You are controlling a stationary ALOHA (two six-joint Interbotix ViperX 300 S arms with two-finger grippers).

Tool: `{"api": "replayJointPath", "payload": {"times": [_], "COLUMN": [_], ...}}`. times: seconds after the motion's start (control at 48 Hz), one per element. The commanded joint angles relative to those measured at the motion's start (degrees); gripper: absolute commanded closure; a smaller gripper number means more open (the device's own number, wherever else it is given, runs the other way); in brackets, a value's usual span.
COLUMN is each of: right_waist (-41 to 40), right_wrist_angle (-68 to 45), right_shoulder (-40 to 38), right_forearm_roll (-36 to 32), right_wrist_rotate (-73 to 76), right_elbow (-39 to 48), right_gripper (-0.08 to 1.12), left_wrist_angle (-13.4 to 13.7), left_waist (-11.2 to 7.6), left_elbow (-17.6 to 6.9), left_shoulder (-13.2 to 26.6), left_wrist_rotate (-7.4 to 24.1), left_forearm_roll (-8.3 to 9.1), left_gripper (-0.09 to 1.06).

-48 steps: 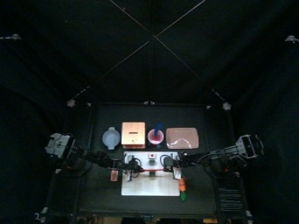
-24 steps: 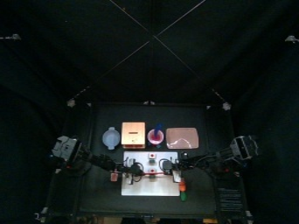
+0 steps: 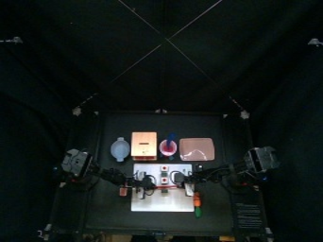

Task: Cut the sushi into 4 pieces with the knife
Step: Cut the sushi into 4 pieces

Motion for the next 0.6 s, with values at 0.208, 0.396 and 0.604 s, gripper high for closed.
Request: {"api": "replayJointPath", "payload": {"times": [0.208,0.396,0.604], "right_waist": [0.4,1.4,1.8], "right_wrist_angle": [0.0,0.8,2.1], "right_shoulder": [2.1,1.9,1.5], "right_forearm_roll": [0.2,0.6,0.8], "right_wrist_rotate": [0.0,0.0,0.0], "right_elbow": [-1.1,-2.2,-2.7], "right_gripper": [0.97,0.97,0.97], "left_wrist_angle": [1.0,1.6,3.3], "left_waist": [0.26,-1.23,-2.20], "left_elbow": [0.3,0.2,-0.1], "left_shoulder": [2.2,1.6,0.4], "left_wrist_rotate": [0.3,0.1,0.1], "left_forearm_roll": [-0.26,-0.26,-0.26], "left_gripper": [0.79,0.79,0.79]}}
